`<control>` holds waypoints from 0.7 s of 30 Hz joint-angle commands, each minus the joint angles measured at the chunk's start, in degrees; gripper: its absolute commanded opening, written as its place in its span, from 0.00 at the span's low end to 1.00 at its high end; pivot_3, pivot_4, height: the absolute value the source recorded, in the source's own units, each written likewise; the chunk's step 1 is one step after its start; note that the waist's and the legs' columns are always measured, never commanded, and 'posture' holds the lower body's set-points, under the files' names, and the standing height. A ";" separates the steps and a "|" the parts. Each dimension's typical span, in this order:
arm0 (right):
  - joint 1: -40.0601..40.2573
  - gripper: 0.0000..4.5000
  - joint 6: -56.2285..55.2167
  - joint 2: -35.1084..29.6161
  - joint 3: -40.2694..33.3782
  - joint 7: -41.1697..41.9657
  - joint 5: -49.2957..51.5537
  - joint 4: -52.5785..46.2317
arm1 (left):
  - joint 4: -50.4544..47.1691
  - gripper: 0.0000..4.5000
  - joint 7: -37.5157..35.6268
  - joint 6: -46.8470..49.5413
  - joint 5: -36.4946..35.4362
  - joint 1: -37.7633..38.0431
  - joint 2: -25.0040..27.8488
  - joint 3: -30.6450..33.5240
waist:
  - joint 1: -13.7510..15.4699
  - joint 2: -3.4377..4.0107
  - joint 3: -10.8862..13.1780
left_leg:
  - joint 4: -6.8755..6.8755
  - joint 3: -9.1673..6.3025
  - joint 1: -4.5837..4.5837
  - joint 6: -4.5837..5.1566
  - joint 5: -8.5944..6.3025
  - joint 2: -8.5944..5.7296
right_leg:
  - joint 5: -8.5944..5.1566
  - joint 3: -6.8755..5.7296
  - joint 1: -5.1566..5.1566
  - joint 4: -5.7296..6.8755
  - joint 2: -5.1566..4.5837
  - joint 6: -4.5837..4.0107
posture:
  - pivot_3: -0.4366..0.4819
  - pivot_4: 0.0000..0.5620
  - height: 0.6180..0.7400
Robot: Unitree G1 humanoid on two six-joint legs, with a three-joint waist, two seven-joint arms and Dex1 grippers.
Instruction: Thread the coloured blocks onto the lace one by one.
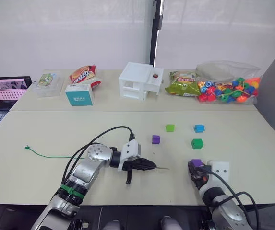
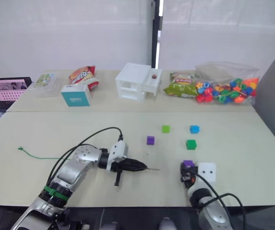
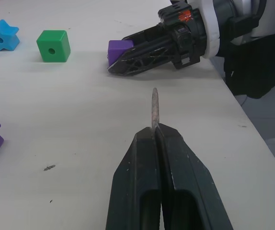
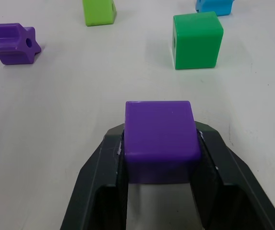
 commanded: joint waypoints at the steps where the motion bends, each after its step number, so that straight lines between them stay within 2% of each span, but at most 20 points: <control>1: 2.33 0.50 0.07 1.48 2.67 0.24 0.10 -1.38 | -1.14 0.00 -0.18 -0.50 -0.55 -0.51 0.51 0.85 | 0.03 0.00 0.00 | -0.05 -0.02 0.03 -0.01 0.01 0.01 | -0.01 -0.01 0.00 0.00 0.01 -0.02 | 0.48 0.27 1.00; 4: 2.11 0.74 0.67 0.86 2.43 1.37 1.49 -2.99 | -1.74 0.00 0.63 -0.40 -0.59 0.19 0.84 1.21 | 0.01 0.00 0.00 | -0.14 -0.09 0.10 -0.01 0.01 0.06 | -0.07 -0.07 0.02 0.04 0.07 -0.13 | 0.48 0.27 1.00; 7: 1.61 0.96 2.96 -3.23 -1.38 5.47 5.33 -6.19 | -2.63 0.00 1.70 -0.06 -0.71 1.10 0.93 1.49 | 0.01 0.00 0.00 | -0.15 -0.10 0.10 -0.01 0.01 0.06 | -0.08 -0.07 0.02 0.03 0.08 -0.14 | 0.48 0.27 1.00; 8: 1.67 1.00 3.47 -4.81 -2.56 7.10 6.42 -6.94 | -2.83 0.00 1.90 -0.08 -0.70 1.35 0.96 1.46 | 0.02 0.00 0.00 | -0.14 -0.08 0.08 -0.01 0.01 0.05 | -0.08 -0.06 0.04 0.00 0.07 -0.13 | 0.48 0.27 1.00; 11: 1.83 1.00 4.87 -10.97 -9.32 12.71 11.28 -7.93 | -3.37 0.00 2.49 -0.06 -0.63 2.02 0.90 1.19 | 0.00 0.00 0.00 | -0.10 -0.04 0.07 -0.01 0.00 0.03 | -0.07 -0.04 0.10 -0.09 0.03 -0.10 | 0.48 0.27 1.00; 13: -0.81 1.00 5.85 -19.24 -16.69 21.24 17.67 -6.28 | -3.46 0.00 3.15 -0.26 -0.57 2.32 0.88 1.35 | -0.12 0.00 0.01 | -0.10 -0.02 0.08 -0.01 0.01 0.03 | -0.07 -0.03 0.12 -0.10 0.03 -0.10 | 0.48 0.27 1.00; 15: -5.19 1.00 7.76 -25.91 -21.07 28.81 24.76 -3.08 | -3.35 0.00 3.77 -0.54 -0.44 2.38 0.84 1.60 | -0.48 -0.08 0.06 | -0.07 0.08 0.12 -0.01 0.01 0.03 | -0.08 0.04 0.17 -0.14 0.03 -0.10 | 0.48 0.27 1.00; 17: -9.14 1.00 9.12 -31.24 -21.35 35.70 28.69 0.52 | -3.34 0.00 4.17 -0.60 -0.40 2.45 0.74 1.58 | -0.64 -0.10 0.08 | -0.12 0.12 0.26 0.00 0.01 0.07 | -0.08 0.06 0.30 -0.25 0.08 -0.10 | 0.48 0.27 1.00; 21: -15.91 1.00 8.42 -42.83 -14.98 50.55 26.09 7.75 | -4.14 0.00 4.86 -0.47 -0.26 2.79 0.55 1.31 | -0.43 -0.10 0.08 | -0.12 0.04 0.42 0.01 0.01 0.16 | -0.15 0.01 0.55 -0.22 0.21 -0.13 | 0.48 0.27 1.00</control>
